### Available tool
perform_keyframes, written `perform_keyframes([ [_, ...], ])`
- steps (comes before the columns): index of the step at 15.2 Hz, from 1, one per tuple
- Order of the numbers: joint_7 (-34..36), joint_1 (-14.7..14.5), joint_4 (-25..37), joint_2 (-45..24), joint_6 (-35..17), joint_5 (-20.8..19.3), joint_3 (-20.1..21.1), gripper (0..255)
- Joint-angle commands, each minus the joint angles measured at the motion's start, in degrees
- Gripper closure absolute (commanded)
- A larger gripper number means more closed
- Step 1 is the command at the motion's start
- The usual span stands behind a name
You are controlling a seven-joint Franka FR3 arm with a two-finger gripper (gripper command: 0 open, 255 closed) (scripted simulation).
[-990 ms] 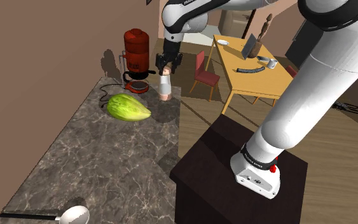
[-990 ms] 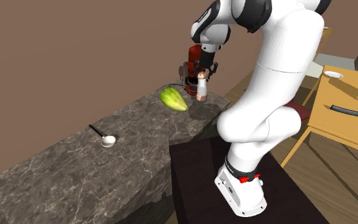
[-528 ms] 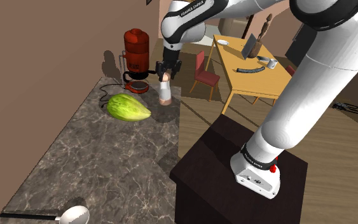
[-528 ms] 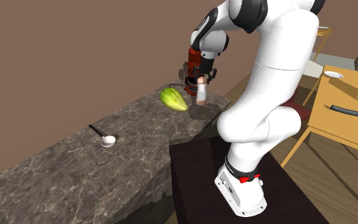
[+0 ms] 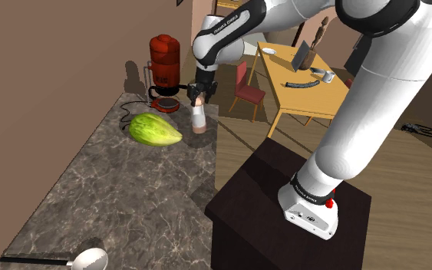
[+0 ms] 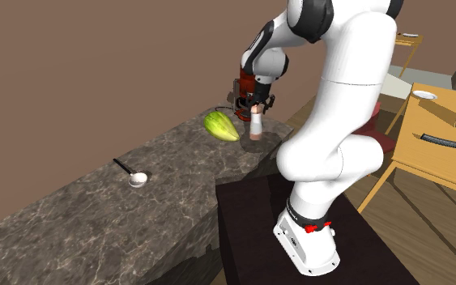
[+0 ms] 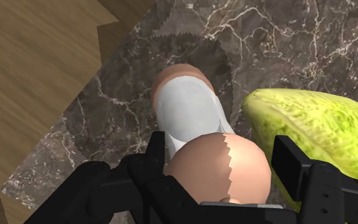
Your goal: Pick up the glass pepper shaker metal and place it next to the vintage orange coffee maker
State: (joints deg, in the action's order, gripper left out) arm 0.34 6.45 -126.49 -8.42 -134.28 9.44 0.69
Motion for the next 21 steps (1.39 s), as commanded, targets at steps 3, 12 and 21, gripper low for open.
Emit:
perform_keyframes([
  [3,-0.6,0.0,-0.9,-2.1,-3.0,0.5,0.1,255],
  [12,-1.2,0.0,-1.4,-4.4,-5.8,0.9,0.2,255],
  [21,-1.2,0.0,-1.4,-4.4,-5.8,0.9,0.2,0],
])
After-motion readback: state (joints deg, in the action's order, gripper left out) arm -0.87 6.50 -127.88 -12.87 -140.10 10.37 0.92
